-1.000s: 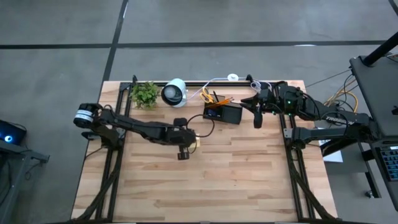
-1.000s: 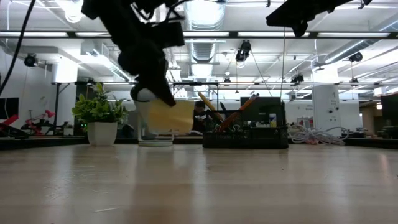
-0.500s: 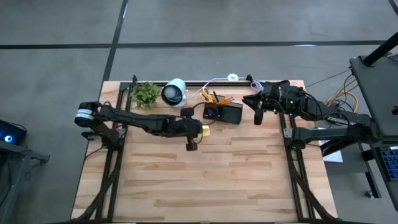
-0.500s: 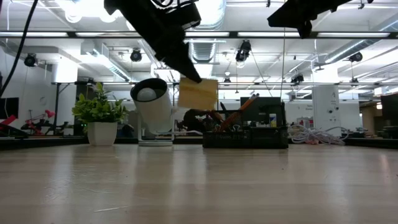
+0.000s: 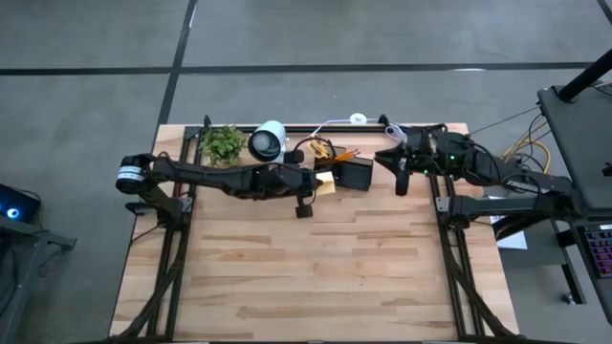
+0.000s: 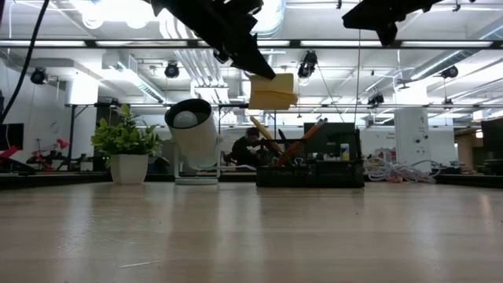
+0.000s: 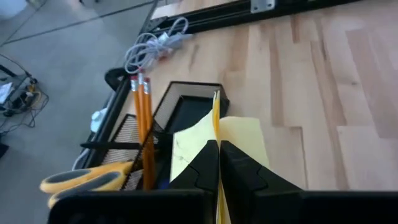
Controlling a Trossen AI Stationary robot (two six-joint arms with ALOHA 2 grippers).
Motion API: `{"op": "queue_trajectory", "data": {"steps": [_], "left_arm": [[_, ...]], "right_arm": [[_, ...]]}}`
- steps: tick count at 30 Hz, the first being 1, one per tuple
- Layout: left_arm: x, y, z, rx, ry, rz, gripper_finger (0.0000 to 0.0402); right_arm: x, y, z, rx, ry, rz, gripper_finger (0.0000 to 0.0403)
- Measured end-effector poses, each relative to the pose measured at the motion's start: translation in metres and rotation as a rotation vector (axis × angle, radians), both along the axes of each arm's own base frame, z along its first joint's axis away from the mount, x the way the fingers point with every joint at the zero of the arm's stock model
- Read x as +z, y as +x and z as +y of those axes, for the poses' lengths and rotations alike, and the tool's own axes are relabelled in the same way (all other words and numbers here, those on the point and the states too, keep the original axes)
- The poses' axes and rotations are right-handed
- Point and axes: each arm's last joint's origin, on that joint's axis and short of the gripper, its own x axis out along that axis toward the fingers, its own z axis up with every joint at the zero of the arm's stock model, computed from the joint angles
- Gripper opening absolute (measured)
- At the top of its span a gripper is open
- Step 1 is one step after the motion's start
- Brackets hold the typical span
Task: Pick and place office supplies into organizer
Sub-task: Put the notepad into the desk organizer
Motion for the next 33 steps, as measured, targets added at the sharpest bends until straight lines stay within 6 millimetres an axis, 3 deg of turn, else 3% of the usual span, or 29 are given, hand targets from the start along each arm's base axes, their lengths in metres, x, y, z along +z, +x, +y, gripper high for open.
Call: {"op": "queue_trajectory", "data": {"steps": [6,19,24,33], "left_arm": [[0.001,0.0,0.004,0.01,0.0,-0.001,0.0],[0.001,0.0,0.004,0.011,-0.002,0.002,0.0],[0.001,0.0,0.004,0.011,-0.003,0.002,0.0],[0.003,0.001,0.004,0.011,-0.003,-0.009,0.0]], "right_arm": [[-0.01,0.017,0.001,0.175,-0.063,0.072,0.009],[-0.037,0.063,0.008,0.357,-0.27,0.196,0.0236],[-0.044,0.074,0.011,0.335,-0.337,0.237,0.0251],[-0.05,0.104,0.009,0.395,-0.435,0.322,0.0241]]}}
